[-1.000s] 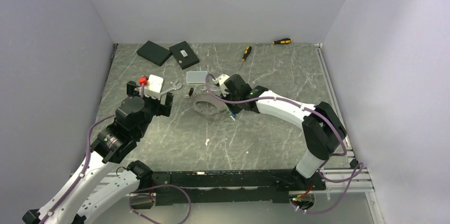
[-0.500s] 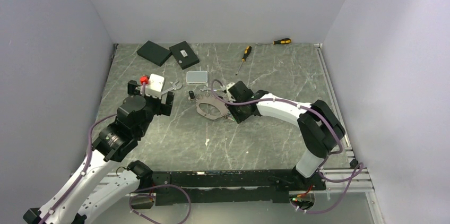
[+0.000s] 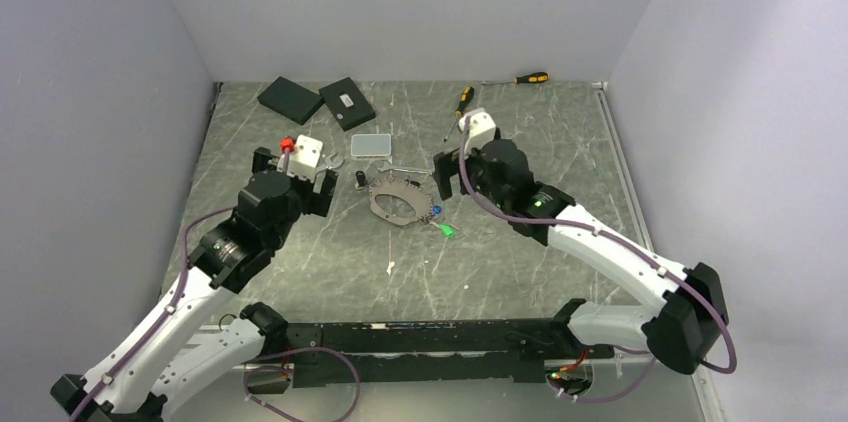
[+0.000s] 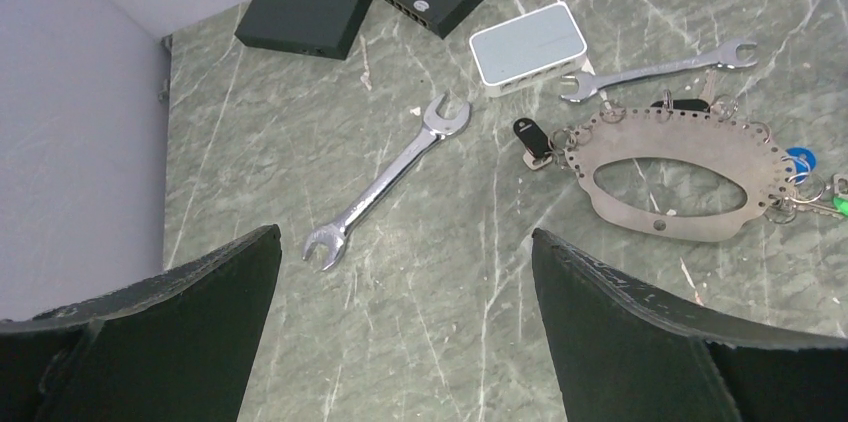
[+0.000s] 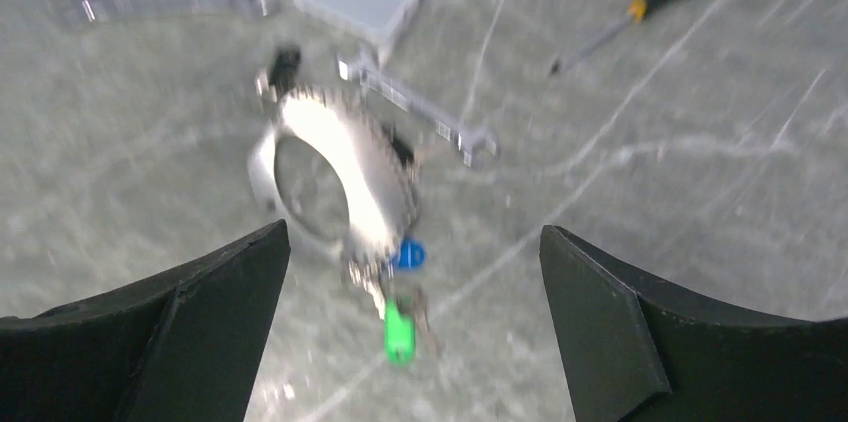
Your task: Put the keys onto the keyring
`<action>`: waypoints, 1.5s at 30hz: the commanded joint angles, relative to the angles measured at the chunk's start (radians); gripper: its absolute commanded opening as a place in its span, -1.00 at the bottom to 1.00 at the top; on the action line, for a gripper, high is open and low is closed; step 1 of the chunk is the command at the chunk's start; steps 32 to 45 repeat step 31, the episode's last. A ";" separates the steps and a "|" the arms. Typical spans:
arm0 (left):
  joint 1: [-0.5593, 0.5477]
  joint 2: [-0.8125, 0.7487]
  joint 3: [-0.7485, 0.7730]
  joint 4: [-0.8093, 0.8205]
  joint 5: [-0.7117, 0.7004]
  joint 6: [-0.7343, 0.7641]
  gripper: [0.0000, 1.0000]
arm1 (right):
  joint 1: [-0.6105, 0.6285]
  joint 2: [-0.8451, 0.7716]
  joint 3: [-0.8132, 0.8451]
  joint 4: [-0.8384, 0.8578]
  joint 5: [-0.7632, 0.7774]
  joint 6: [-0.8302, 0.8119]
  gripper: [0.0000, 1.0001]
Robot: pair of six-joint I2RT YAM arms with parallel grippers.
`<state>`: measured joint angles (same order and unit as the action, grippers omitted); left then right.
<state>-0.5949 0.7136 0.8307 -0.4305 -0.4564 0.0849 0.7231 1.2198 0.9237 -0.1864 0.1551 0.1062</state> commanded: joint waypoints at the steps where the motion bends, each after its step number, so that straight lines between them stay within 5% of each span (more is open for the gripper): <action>1: 0.004 0.045 0.000 0.042 0.045 -0.026 0.99 | -0.001 -0.038 -0.003 0.273 0.129 0.069 0.99; 10: 0.006 0.198 -0.029 0.075 0.108 -0.096 0.99 | -0.001 -0.112 -0.084 0.504 0.149 0.033 1.00; 24: 0.023 0.276 -0.007 0.070 0.022 -0.080 0.99 | -0.001 -0.165 -0.191 0.614 0.140 0.016 1.00; 45: 0.037 0.277 -0.002 0.066 0.021 -0.060 0.99 | -0.002 -0.187 -0.204 0.596 0.158 0.063 1.00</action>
